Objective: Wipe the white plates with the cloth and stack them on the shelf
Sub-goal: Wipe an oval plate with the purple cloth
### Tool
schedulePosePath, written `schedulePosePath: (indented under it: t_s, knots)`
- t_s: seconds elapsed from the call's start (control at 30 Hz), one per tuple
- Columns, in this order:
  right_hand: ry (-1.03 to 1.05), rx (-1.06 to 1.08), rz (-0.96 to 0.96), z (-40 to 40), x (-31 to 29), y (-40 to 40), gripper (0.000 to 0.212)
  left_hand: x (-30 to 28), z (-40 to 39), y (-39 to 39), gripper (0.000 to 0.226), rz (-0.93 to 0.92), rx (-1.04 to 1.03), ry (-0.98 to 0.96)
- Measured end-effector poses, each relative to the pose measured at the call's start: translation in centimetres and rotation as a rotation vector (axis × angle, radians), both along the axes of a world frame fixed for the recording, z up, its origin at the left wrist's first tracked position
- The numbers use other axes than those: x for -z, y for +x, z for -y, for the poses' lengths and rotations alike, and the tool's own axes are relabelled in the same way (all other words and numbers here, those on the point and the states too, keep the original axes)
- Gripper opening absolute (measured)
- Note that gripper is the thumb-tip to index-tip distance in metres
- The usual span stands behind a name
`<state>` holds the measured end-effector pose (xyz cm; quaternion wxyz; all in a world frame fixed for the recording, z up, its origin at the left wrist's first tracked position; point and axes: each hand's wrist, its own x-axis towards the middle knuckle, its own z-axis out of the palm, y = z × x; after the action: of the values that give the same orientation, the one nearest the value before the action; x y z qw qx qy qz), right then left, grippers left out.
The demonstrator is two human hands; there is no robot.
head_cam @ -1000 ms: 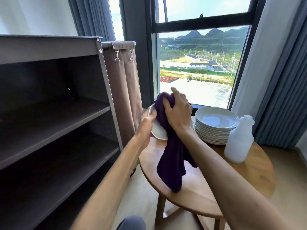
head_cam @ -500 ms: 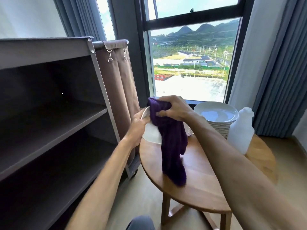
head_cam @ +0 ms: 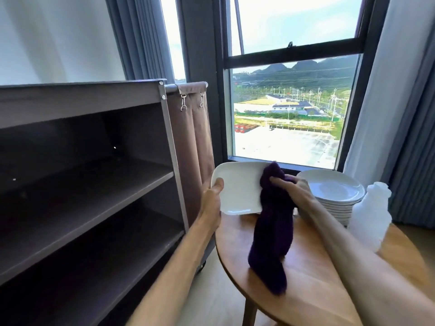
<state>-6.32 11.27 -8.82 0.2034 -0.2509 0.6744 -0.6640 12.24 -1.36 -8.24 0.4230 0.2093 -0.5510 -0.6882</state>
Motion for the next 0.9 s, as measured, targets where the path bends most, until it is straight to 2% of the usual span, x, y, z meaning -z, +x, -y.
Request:
schedulePosePath:
  t_s: [0.07, 0.13, 0.17, 0.23, 0.3, 0.37, 0.43, 0.5, 0.57, 0.63, 0.8, 0.9]
  knots:
    - [-0.186, 0.136, 0.283, 1.0, 1.8, 1.5, 0.02, 1.2, -1.1, -1.2, 0.026, -0.023, -0.062, 0.073]
    - [-0.372, 0.196, 0.614, 2.5, 3.5, 3.1, 0.049, 2.3, -3.0, -2.4, 0.022, -0.043, -0.112, 0.164]
    - [-0.471, 0.192, 0.721, 3.4, 4.5, 3.6, 0.056, 2.7, -4.1, -2.8, 0.02, -0.056, -0.112, 0.223]
    - [-0.562, 0.177, 0.821, 4.3, 5.1, 4.8, 0.056, 3.3, -5.4, -2.6, 0.021, -0.037, -0.079, 0.195]
    - [-0.475, 0.222, 0.761, 3.3, 5.3, 4.8, 0.058, 3.2, -4.2, -1.2, 0.016, 0.11, -0.018, 0.007]
    - [-0.32, 0.247, 0.591, 2.0, 5.4, 3.1, 0.046, 1.9, -1.4, 0.7, 0.028, 0.288, 0.129, -0.093]
    - [-0.098, 0.111, 0.348, 0.6, 3.7, 2.7, 0.036, 0.3, 0.7, 1.2, 0.036, 0.396, 0.263, -0.095]
    - [0.024, -0.028, 0.092, 0.6, 1.4, 3.7, 0.021, -0.9, 1.3, 0.4, 0.031, 0.439, 0.294, -0.143]
    - [0.027, -0.045, -0.024, 1.3, -0.5, 4.7, 0.017, -1.7, 1.5, -1.0, 0.02, 0.373, 0.216, -0.075]
    - [-0.022, -0.004, -0.052, 1.8, -1.3, 5.0, 0.017, -1.8, 1.8, -1.9, 0.012, 0.266, 0.134, -0.036]
    - [-0.041, 0.026, -0.019, 1.6, 0.3, 5.3, 0.017, -0.4, 0.6, -2.5, 0.018, 0.041, -0.028, 0.004]
    - [-0.016, 0.075, 0.046, 1.0, 2.1, 5.7, 0.015, 0.1, 0.6, -2.9, 0.01, -0.073, -0.191, 0.19]
